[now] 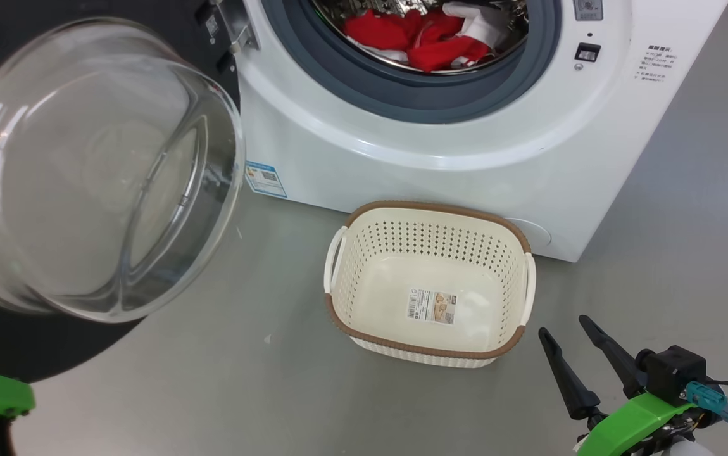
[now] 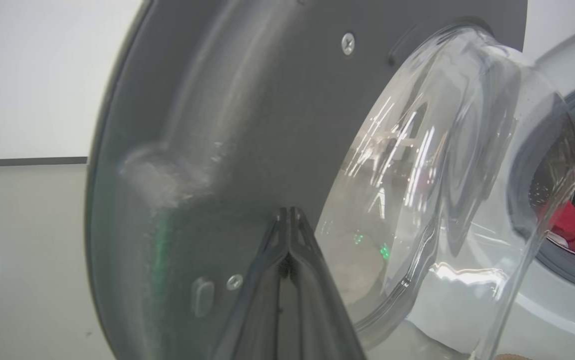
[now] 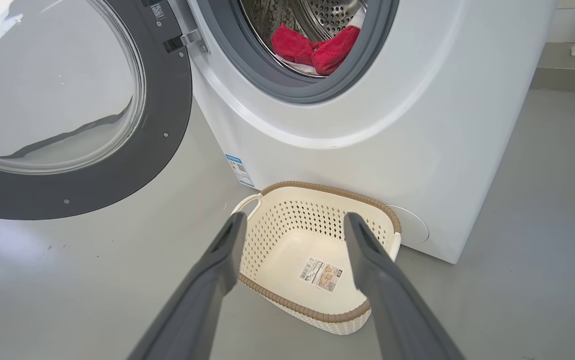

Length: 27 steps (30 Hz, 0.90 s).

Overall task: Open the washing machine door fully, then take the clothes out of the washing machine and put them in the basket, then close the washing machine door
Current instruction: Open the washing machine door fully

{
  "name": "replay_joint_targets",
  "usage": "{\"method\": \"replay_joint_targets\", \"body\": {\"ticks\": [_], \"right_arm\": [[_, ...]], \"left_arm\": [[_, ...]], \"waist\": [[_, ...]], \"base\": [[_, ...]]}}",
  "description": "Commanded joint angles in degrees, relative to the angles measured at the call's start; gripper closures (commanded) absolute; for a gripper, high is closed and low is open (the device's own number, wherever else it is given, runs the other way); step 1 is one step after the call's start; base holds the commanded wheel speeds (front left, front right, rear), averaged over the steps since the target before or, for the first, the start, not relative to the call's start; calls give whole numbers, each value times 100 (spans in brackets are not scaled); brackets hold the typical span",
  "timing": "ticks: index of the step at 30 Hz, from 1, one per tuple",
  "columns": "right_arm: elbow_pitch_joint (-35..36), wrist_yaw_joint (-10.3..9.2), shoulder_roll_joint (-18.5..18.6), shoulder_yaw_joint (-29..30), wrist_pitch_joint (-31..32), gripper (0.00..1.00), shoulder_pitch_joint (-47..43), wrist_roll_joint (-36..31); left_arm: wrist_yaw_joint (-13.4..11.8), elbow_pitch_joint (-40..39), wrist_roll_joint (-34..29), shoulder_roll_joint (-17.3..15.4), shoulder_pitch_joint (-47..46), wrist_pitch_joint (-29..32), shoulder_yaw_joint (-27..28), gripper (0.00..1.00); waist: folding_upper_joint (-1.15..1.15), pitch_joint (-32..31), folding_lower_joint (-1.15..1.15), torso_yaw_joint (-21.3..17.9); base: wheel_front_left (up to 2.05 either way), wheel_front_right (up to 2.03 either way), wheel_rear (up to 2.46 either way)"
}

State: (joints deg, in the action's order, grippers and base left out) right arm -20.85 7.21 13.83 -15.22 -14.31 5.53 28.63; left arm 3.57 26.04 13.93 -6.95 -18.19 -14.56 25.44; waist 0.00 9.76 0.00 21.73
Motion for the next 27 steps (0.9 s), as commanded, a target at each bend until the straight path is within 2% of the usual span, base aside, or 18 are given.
{"method": "replay_joint_targets", "body": {"ticks": [1,16,27], "right_arm": [[148,28,66,-84,-69,0,156,-11],[155,28,107,-86,-69,0,181,-16],[147,28,70,-72,-69,0,115,-12]], "left_arm": [[-9,-45,-101,-364,-202,-44,315,100],[153,878,-600,-815,-838,-44,866,100],[304,1191,-681,-953,-920,-44,1044,100]], "waist": [[0,30,0,-18],[0,126,0,-138],[0,-19,0,-170]], "base": [[0,0,0],[0,0,0],[0,0,0]]}}
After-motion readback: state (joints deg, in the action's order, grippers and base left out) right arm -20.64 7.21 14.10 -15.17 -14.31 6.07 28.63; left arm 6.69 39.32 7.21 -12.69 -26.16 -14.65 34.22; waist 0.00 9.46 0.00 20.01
